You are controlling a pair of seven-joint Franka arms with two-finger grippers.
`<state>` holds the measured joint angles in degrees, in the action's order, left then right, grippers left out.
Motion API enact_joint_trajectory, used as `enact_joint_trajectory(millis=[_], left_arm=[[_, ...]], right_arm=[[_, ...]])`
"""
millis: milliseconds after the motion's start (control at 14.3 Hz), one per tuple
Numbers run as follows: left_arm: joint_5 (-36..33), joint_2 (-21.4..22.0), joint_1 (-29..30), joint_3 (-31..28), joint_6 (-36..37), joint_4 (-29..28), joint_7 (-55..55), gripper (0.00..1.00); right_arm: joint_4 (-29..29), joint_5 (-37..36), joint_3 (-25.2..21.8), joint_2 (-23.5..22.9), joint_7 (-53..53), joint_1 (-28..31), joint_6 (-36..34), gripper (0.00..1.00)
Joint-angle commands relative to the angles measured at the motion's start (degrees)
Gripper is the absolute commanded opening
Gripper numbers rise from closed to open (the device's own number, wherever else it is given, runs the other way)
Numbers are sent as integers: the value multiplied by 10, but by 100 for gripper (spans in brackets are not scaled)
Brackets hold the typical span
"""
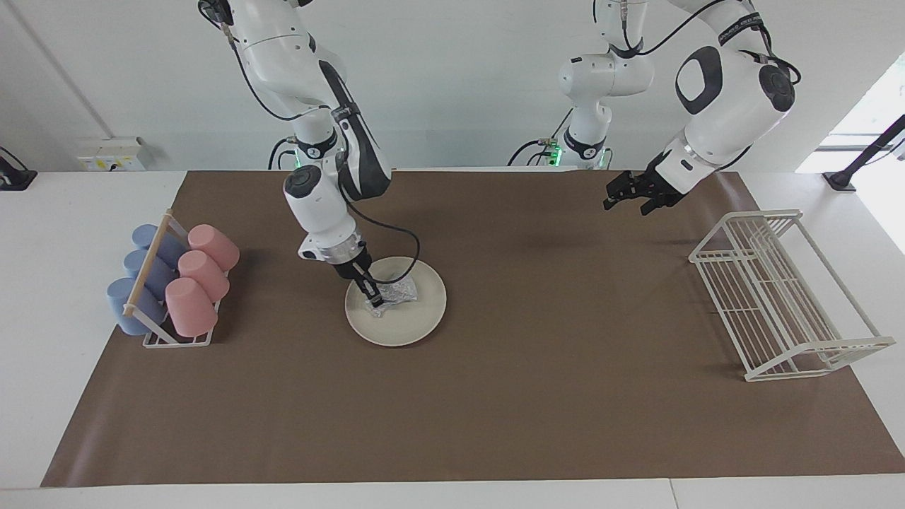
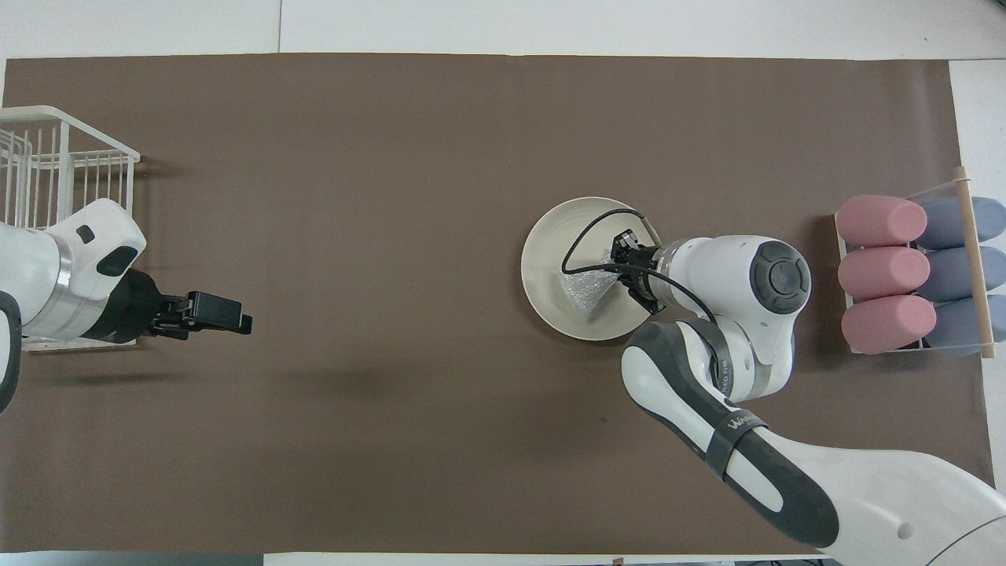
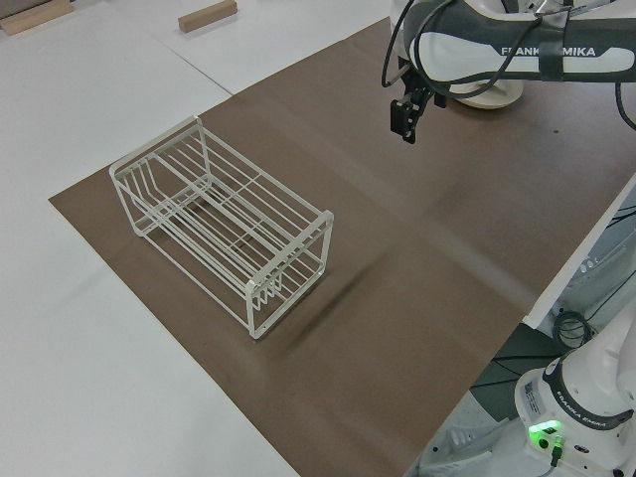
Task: Wipe plate with sponge
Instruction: 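Rub the scrubber around the plate surface with the right gripper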
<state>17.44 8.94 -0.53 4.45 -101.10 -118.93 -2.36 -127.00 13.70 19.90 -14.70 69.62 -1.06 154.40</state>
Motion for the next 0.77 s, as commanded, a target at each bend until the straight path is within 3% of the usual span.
enact_joint_trajectory(millis=[0,209,698], left_arm=[[-12,-5,-5,-1,-5,7,10,100],[-12,-5,-5,-1,-5,9,15,100],[-12,-5,-5,0,-6,9,16,100]], right_arm=[[-15,-1,4,-25,63,-35,24,0],[-16,-1,3,-26,40,-27,28,0],[-17,-1,2,-27,-111,49,20,0]])
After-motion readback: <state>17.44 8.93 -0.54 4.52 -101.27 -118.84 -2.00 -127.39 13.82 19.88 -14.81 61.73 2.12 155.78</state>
